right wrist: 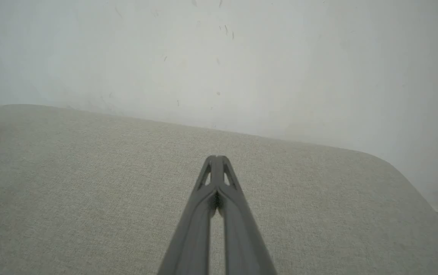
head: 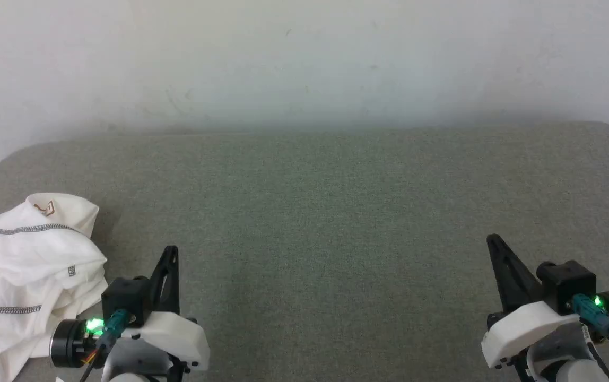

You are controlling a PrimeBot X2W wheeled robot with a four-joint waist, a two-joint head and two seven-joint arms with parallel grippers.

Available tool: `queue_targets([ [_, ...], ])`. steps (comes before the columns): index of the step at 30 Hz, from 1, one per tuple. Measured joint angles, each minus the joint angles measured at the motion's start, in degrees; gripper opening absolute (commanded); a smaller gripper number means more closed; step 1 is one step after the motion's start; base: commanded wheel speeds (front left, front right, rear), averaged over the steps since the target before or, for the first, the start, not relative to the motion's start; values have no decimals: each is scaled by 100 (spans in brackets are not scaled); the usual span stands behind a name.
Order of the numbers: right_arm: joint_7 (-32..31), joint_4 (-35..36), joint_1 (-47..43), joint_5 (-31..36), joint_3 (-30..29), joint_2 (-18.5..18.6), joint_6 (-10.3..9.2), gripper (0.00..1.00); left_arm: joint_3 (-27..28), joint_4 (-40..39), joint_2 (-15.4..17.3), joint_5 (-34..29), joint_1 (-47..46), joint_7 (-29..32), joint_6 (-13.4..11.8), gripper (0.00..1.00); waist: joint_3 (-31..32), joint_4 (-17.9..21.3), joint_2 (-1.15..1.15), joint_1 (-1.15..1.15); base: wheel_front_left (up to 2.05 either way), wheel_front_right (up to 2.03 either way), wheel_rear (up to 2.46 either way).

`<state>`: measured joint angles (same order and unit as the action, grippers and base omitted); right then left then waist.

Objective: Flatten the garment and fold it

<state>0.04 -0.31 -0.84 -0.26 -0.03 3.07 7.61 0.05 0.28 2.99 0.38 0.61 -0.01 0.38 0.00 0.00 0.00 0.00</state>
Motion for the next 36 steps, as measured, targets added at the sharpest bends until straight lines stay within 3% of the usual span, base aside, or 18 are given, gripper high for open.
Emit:
queue_targets([
  [35, -1, 0, 1, 0, 0, 0, 0, 0, -1, 0, 0, 0, 0, 0, 0, 0, 0, 0, -1, 0, 0, 0, 0],
  [36, 0, 0, 1, 0, 0, 0, 0, 100, -2, 0, 0, 0, 0, 0, 0, 100, 0, 0, -1, 0, 0, 0, 0],
])
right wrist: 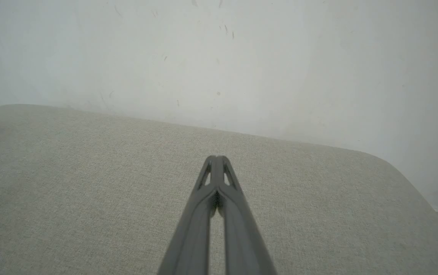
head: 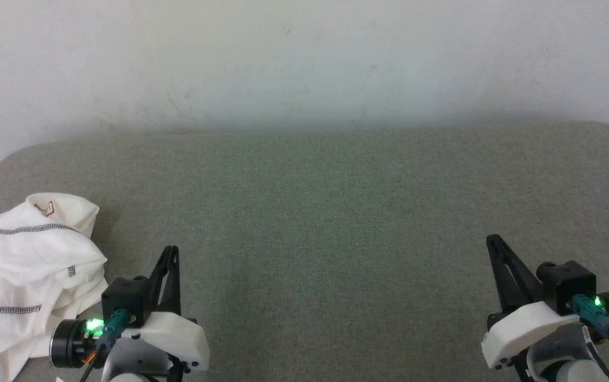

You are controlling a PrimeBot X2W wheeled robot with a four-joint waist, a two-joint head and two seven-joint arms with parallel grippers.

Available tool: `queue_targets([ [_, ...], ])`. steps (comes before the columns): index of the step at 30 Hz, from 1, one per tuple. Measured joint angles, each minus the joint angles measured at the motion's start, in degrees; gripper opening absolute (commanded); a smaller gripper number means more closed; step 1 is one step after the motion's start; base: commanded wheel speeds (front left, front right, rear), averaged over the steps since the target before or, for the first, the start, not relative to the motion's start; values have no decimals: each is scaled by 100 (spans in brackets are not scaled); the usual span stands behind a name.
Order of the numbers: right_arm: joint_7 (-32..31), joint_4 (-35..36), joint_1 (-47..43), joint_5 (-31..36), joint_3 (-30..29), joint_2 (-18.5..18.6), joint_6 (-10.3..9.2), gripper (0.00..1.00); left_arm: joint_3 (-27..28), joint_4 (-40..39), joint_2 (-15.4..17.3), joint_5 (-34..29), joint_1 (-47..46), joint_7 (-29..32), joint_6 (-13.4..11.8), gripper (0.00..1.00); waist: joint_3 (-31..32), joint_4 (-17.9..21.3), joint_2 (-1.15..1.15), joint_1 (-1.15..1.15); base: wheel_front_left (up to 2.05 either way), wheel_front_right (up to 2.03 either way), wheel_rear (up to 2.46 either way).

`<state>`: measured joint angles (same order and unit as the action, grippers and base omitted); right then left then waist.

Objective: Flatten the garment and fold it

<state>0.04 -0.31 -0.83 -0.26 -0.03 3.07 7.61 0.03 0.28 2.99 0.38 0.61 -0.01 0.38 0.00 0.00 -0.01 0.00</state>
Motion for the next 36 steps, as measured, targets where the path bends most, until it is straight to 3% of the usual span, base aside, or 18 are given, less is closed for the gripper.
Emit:
queue_targets([
  [20, 156, -48, -10, -37, -37, 3, 0, 100, -29, 31, 1, 24, 13, -156, -30, 100, 1, -43, 0, 0, 0, 0, 0],
  [36, 345, -64, -40, -32, 22, 3, 0, 100, -25, 32, 1, 73, 63, -336, -98, 100, 52, -363, 0, 0, 0, 0, 0],
])
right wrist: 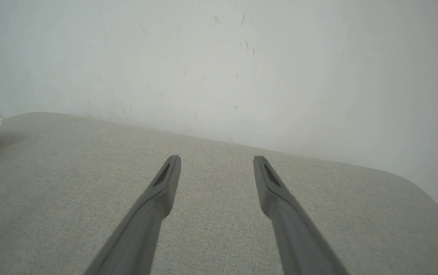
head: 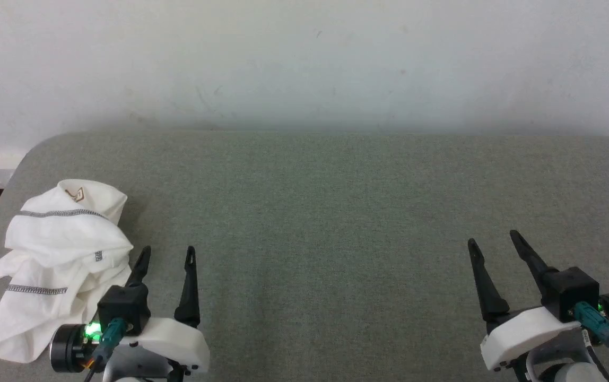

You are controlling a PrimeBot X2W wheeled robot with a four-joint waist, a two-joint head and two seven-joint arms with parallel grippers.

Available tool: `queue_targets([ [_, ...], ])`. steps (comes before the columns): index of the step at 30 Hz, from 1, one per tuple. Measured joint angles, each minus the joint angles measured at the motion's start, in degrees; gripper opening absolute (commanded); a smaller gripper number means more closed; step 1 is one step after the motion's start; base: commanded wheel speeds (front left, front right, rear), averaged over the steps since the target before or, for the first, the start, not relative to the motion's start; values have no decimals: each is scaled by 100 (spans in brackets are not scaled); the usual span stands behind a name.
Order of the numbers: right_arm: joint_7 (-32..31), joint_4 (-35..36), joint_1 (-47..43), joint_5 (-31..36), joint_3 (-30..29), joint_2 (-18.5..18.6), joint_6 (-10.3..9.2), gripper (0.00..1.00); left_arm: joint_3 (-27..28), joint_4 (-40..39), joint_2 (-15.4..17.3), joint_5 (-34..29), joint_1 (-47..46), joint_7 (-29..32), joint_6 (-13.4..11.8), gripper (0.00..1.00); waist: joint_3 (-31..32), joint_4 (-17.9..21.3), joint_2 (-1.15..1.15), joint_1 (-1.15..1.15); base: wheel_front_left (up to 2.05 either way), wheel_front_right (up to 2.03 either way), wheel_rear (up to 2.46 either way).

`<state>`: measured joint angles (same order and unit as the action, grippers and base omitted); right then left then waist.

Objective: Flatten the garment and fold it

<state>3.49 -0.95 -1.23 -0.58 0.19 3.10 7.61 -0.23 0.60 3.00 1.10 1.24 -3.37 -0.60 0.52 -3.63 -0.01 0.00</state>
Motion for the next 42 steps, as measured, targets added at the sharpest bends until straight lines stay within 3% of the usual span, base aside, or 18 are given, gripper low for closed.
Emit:
queue_targets([
  [42, 488, -289, -156, -264, 294, -1, 0, 100, 105, -81, 8, 46, 483, -487, -73, 100, 386, -1533, 1, 0, 0, 0, 0],
])
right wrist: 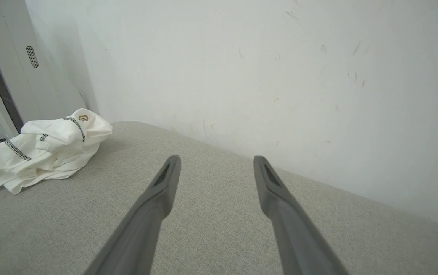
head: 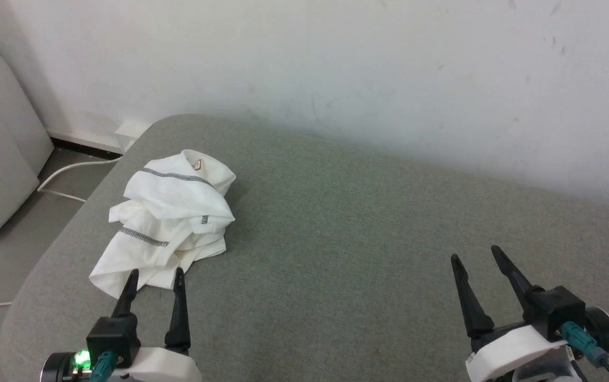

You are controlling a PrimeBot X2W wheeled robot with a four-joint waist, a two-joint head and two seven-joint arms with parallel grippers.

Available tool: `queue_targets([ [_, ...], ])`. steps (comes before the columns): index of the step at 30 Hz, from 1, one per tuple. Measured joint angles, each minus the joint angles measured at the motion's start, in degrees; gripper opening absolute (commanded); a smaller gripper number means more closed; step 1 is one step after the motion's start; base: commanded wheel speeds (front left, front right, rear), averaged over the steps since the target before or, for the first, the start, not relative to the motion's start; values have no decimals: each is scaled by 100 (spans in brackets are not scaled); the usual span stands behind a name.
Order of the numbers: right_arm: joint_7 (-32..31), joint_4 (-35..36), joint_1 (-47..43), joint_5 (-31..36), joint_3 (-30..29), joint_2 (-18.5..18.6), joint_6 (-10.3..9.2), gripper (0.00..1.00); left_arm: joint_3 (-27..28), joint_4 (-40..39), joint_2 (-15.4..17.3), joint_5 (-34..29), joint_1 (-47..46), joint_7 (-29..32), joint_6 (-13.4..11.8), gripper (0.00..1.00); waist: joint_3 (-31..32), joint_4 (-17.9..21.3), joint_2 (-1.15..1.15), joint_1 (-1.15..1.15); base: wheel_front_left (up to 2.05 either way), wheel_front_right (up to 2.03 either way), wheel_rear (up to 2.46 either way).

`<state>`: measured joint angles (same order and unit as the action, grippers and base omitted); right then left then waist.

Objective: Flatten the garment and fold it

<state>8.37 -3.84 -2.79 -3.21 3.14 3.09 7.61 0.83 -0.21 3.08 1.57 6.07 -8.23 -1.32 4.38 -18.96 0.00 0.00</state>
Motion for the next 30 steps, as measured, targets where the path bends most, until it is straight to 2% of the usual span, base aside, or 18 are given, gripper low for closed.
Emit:
queue_targets([
  [30, 353, -154, -69, -201, 387, -2, 0, 100, 100, -58, 41, -7, 212, -371, -131, 100, 199, -1091, 0, 0, 0, 0, 0],
])
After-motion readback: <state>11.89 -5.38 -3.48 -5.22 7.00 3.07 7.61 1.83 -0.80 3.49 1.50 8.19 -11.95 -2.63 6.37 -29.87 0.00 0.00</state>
